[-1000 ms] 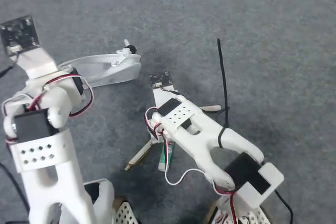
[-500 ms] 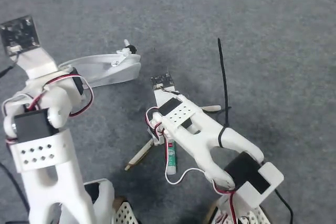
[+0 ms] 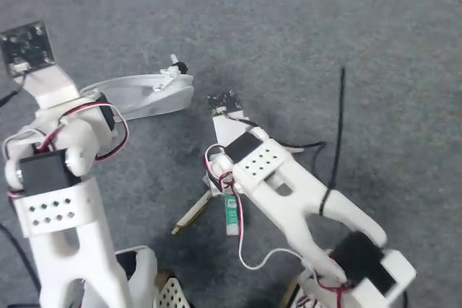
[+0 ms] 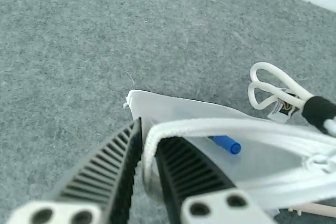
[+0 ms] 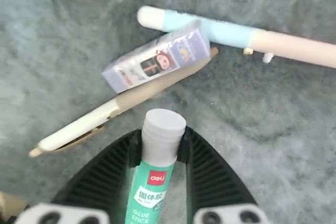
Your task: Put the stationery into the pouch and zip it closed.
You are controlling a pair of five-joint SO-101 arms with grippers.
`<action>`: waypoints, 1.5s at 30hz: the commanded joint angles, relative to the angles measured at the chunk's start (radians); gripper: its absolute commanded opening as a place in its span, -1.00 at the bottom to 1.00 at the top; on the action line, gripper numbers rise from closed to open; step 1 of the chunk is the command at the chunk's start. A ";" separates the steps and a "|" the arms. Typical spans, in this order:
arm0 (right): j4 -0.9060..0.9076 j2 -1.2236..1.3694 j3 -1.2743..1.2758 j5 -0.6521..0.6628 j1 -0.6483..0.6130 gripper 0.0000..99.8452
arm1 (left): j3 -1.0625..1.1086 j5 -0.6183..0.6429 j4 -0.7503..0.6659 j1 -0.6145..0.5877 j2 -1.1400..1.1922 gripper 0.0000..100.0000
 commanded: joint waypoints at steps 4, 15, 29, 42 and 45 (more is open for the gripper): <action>0.013 -0.171 0.003 0.011 -0.002 -0.97 | -0.025 0.006 -0.021 -0.006 -0.003 -0.98; 0.012 -0.392 0.080 0.011 -0.002 -0.97 | -0.025 0.006 -0.020 -0.006 -0.003 -0.98; -0.022 -0.723 0.117 0.009 -0.008 -0.97 | -0.025 0.006 -0.021 -0.006 -0.002 -0.98; -0.209 -0.906 0.117 0.012 -0.008 -0.97 | 0.001 0.006 -0.041 -0.006 -0.003 -0.98; -0.285 -0.912 0.114 0.017 -0.008 -0.97 | 0.001 0.006 -0.041 -0.006 -0.003 -0.98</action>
